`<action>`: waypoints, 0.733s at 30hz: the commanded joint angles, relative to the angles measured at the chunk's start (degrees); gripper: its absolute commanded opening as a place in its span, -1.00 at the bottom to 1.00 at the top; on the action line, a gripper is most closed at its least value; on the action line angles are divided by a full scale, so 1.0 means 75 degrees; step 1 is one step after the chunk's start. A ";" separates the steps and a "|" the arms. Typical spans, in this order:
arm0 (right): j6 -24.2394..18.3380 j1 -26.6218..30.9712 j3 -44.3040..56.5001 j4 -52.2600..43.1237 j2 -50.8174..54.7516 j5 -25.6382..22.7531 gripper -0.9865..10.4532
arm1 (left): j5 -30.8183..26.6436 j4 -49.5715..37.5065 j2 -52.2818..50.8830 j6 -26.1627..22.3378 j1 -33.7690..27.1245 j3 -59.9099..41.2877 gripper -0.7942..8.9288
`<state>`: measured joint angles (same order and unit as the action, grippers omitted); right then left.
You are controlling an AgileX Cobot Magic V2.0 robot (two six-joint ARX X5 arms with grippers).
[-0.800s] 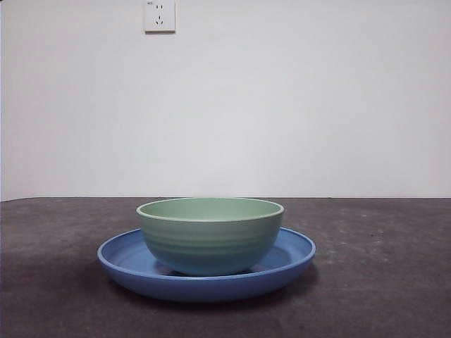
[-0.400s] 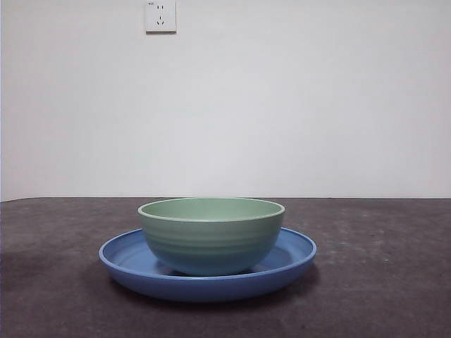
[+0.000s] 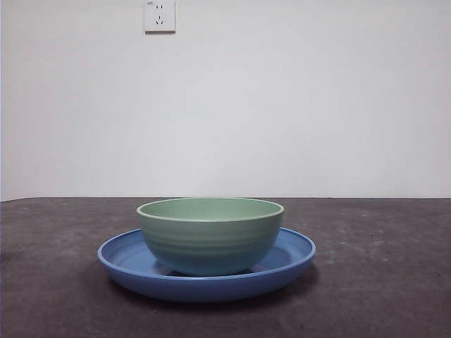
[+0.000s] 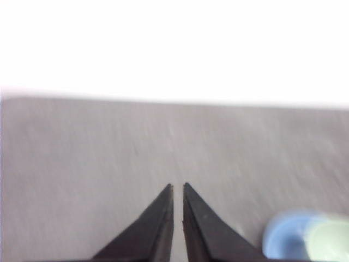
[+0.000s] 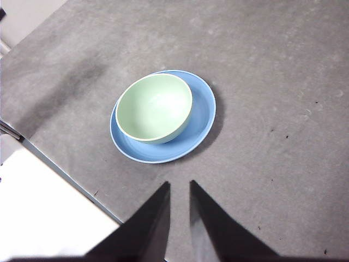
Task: Place the green bowl on the blue plate
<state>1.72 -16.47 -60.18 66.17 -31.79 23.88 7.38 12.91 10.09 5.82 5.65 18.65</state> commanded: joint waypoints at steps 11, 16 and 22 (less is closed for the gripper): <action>-0.0035 -0.0035 -0.0122 -0.0067 -0.0038 0.0012 -0.74 | -0.0023 -0.0743 -0.1046 -0.0093 -0.1084 -0.2133 -0.78; -0.0035 -0.0035 -0.0122 -0.0067 -0.0038 0.0012 -0.74 | -0.0364 -0.0487 -0.1247 -0.0090 -0.1102 -0.2398 -0.78; -0.0035 -0.0035 -0.0122 -0.0067 -0.0038 0.0012 -0.74 | -0.0699 -0.0289 -0.1320 -0.0093 -0.1093 -0.2398 -0.78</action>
<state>1.72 -16.47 -60.18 66.17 -31.79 23.88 2.50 10.24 0.32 5.43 -2.50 1.85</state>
